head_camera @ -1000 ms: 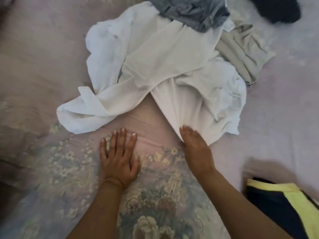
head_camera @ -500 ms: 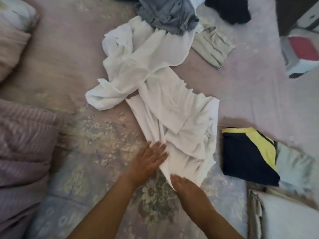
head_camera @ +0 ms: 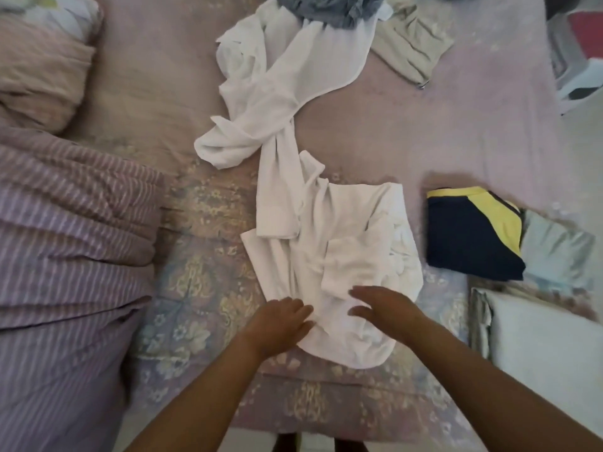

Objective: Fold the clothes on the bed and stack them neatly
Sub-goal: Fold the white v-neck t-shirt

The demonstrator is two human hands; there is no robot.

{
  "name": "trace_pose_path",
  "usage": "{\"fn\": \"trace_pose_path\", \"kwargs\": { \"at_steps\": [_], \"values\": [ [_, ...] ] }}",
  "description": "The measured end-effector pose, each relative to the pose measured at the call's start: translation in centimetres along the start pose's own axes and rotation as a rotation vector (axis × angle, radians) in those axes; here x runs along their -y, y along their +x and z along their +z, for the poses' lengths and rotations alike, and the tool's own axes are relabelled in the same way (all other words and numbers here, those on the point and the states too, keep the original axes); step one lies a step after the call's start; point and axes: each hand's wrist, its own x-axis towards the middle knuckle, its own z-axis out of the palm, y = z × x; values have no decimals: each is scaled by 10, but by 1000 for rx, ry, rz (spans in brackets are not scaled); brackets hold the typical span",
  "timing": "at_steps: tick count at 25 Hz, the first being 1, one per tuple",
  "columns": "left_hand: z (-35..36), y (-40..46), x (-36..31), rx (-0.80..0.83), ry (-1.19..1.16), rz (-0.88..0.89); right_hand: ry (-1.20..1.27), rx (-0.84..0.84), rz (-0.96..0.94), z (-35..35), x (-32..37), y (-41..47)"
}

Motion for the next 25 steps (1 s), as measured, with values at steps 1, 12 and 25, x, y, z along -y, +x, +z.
{"fn": "trace_pose_path", "kwargs": {
  "at_steps": [1,12,25],
  "values": [
    [0,11,8,-102,18,-31,-13,-133,-28,-6,-6,11],
    [53,43,28,263,66,-304,14,-273,33,23,-45,23],
    [-83,29,-65,-151,-428,-597,323,-458,-51,-113,38,-83]
  ]
}}
